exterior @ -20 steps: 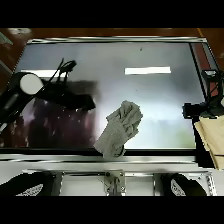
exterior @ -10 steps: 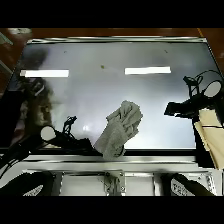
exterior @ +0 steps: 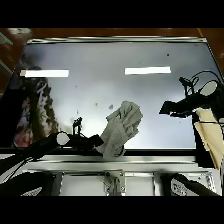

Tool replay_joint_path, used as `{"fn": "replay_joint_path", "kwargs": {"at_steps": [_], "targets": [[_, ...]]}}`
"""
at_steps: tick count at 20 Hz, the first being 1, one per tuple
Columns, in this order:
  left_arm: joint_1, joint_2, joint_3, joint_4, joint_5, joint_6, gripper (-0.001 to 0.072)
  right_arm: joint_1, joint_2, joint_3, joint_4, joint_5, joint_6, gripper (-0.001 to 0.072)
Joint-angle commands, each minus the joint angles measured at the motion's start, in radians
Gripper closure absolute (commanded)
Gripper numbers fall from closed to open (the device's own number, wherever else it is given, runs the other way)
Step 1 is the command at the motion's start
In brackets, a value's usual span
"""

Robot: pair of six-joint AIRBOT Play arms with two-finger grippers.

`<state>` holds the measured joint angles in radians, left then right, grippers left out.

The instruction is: Fold the shirts.

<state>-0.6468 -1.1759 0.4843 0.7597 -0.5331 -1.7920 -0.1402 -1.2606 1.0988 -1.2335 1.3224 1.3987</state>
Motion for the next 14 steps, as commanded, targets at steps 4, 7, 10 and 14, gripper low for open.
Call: {"fn": "replay_joint_path", "kwargs": {"at_steps": [4, 7, 10, 14], "targets": [[-0.039, -0.059, 0.095, -0.019, 0.088, 0.004, 0.0622, 0.066, -0.046, 0.0, 0.085, -0.086, 0.008, 0.0037], [-0.035, -0.019, 0.103, -0.018, 0.087, 0.052, 0.0676, 0.122, -0.148, 0.0, 0.173, -0.136, 0.008, 0.0037], [-0.033, 0.031, 0.103, -0.007, 0.061, 0.052, 0.0677, 0.151, -0.259, 0.0, 0.258, -0.179, 0.007, 0.0037], [-0.033, 0.081, 0.103, 0.0, 0.043, 0.052, 0.0677, 0.155, -0.37, 0.0, 0.303, -0.187, 0.008, 0.0037]]}}
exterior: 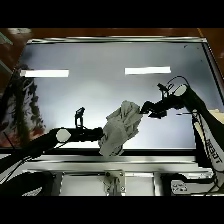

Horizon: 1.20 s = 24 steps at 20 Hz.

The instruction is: Fold the shirts.

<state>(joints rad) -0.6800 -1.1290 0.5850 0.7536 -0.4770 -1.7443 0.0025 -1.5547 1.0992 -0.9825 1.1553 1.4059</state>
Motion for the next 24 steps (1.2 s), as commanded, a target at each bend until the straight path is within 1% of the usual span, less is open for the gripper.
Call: {"fn": "replay_joint_path", "kwargs": {"at_steps": [1, 3, 4, 6, 7, 8, 9, 11, 12, 14, 16, 20, 22, 24], "targets": [[0.0, 0.046, 0.002, 0.006, -0.013, 0.004, 0.0677, 0.02, -0.097, 0.0, 0.071, -0.026, 0.004, 0.0037], [-0.002, 0.068, 0.002, 0.006, -0.011, 0.004, 0.0677, 0.049, -0.129, 0.0, 0.097, -0.06, 0.005, 0.0038], [-0.002, 0.077, 0.002, 0.006, -0.005, 0.004, 0.0677, 0.066, -0.138, 0.0, 0.093, -0.087, 0.007, 0.0077], [0.0, 0.097, 0.003, 0.02, 0.009, 0.01, 0.0677, 0.082, -0.137, 0.002, 0.098, -0.117, 0.011, 0.0642], [0.0, 0.114, 0.008, 0.059, 0.007, 0.033, 0.0678, 0.082, -0.13, 0.004, 0.103, -0.109, -0.005, 0.0657], [0.001, 0.132, 0.016, 0.11, -0.002, 0.033, 0.0678, 0.079, -0.112, 0.007, 0.086, -0.095, -0.04, 0.0657], [0.006, 0.153, 0.031, 0.162, -0.015, 0.03, 0.0679, 0.074, -0.085, 0.016, 0.039, -0.078, -0.055, 0.0657], [0.031, 0.194, 0.082, 0.238, -0.065, 0.029, 0.0679, 0.073, 0.01, 0.047, -0.105, -0.061, -0.061, 0.0657], [0.051, 0.22, 0.123, 0.279, -0.094, 0.029, 0.0679, 0.073, 0.076, 0.068, -0.177, -0.06, -0.08, 0.0658], [0.098, 0.274, 0.22, 0.344, -0.119, 0.03, 0.0679, 0.073, 0.219, 0.118, -0.259, -0.06, -0.108, 0.0657], [0.146, 0.329, 0.339, 0.378, -0.106, 0.031, 0.0679, 0.074, 0.372, 0.174, -0.265, -0.06, -0.111, 0.0657], [0.208, 0.407, 0.578, 0.384, -0.008, 0.031, 0.0678, 0.074, 0.662, 0.281, -0.256, -0.088, -0.113, 0.0657], [0.211, 0.421, 0.672, 0.384, 0.026, 0.031, 0.0678, 0.074, 0.775, 0.331, -0.246, -0.096, -0.113, 0.0657], [0.211, 0.424, 0.738, 0.384, 0.029, 0.04, 0.0678, 0.074, 0.86, 0.374, -0.246, -0.095, -0.112, 0.0657]]}}
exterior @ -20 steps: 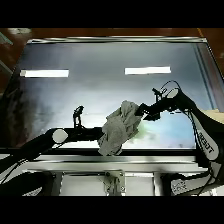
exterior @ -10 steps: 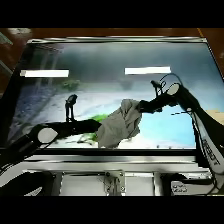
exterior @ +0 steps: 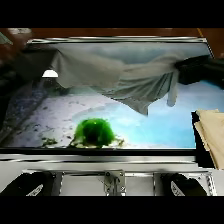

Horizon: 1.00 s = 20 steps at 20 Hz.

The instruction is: Fold the shirts.

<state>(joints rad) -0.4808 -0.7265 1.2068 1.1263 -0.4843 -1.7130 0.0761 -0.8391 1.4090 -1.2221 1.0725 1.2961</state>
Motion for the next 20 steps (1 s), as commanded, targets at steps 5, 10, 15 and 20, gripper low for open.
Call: {"fn": "replay_joint_path", "kwargs": {"at_steps": [5, 10, 15, 20], "targets": [[0.011, 0.062, 0.146, 0.011, 0.036, 0.101, 0.0678, 0.001, 0.283, 0.079, -0.014, 0.02, 0.089, 0.0657], [0.012, 0.071, 0.146, 0.114, 0.028, 0.109, 0.0678, 0.001, 0.264, 0.078, -0.015, 0.285, 0.174, 0.0657], [0.059, 0.033, 0.123, 0.228, -0.186, 0.104, 0.0678, 0.001, 0.127, 0.031, -0.042, 0.639, 0.185, 0.0657], [0.076, -0.064, -0.071, 0.228, -0.245, 0.104, 0.0677, 0.001, -0.011, -0.204, -0.082, 0.455, 0.121, 0.0657]]}}
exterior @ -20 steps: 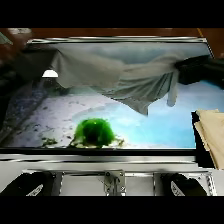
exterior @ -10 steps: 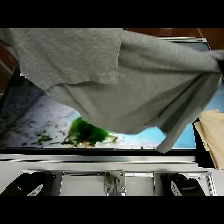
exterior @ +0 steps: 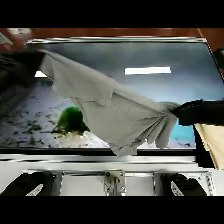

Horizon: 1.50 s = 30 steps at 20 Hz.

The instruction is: Fold the shirts.

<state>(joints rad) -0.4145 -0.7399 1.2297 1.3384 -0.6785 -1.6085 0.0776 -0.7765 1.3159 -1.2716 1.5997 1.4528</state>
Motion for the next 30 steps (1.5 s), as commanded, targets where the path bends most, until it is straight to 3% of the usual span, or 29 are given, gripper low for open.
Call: {"fn": "replay_joint_path", "kwargs": {"at_steps": [1, 3, 6, 8, 10, 11, 12, 13, 14, 15, 17, 18, 19, 22, 26, 30], "targets": [[0.009, -0.084, -0.133, 0.015, -0.05, -0.003, 0.0677, -0.001, -0.119, -0.157, -0.063, -0.171, -0.032, 0.0657], [0.009, -0.173, -0.208, 0.015, -0.047, -0.072, 0.0677, -0.001, -0.228, -0.207, -0.076, -0.375, 0.023, 0.0657], [0.009, -0.332, -0.294, -0.005, -0.05, -0.245, 0.0676, -0.001, -0.415, -0.217, -0.062, -0.583, 0.14, 0.0656], [0.009, -0.431, -0.312, -0.042, -0.051, -0.406, 0.0673, -0.001, -0.523, -0.217, -0.061, -0.604, 0.211, 0.0656], [0.009, -0.502, -0.312, -0.135, -0.04, -0.427, 0.0582, -0.001, -0.592, -0.217, -0.027, -0.57, 0.225, 0.0635], [0.009, -0.519, -0.312, -0.168, -0.033, -0.427, 0.0445, -0.001, -0.602, -0.217, -0.013, -0.563, 0.225, 0.0477], [0.01, -0.518, -0.312, -0.176, -0.034, -0.427, 0.0263, -0.001, -0.599, -0.215, -0.016, -0.558, 0.216, 0.0112], [0.021, -0.513, -0.306, -0.175, -0.052, -0.424, 0.0086, -0.001, -0.59, -0.204, -0.041, -0.539, 0.179, 0.002], [0.045, -0.507, -0.291, -0.175, -0.106, -0.395, 0.0039, -0.001, -0.575, -0.18, -0.119, -0.492, 0.152, 0.002], [0.077, -0.5, -0.272, -0.175, -0.18, -0.341, 0.0039, -0.001, -0.557, -0.151, -0.242, -0.427, 0.121, 0.002], [0.153, -0.462, -0.255, -0.168, -0.34, -0.217, 0.0039, -0.003, -0.492, -0.128, -0.612, -0.245, 0.055, 0.002], [0.182, -0.438, -0.257, -0.169, -0.405, -0.159, 0.004, -0.037, -0.442, -0.136, -0.713, -0.215, 0.145, 0.0021], [0.191, -0.419, -0.264, -0.168, -0.474, -0.114, 0.004, -0.087, -0.394, -0.148, -0.678, -0.222, 0.193, 0.0021], [0.145, -0.401, -0.362, -0.192, -0.539, -0.106, 0.0039, -0.301, -0.263, -0.306, -0.473, -0.245, 0.119, 0.0022], [-0.016, -0.413, -0.564, -0.469, -0.182, -0.105, 0.0039, -0.532, -0.151, -0.585, -0.104, -0.291, -0.014, 0.0022], [-0.165, -0.52, -0.588, -0.581, -0.011, -0.105, 0.0039, -0.563, -0.14, -0.642, -0.027, -0.282, -0.052, 0.0022]]}}
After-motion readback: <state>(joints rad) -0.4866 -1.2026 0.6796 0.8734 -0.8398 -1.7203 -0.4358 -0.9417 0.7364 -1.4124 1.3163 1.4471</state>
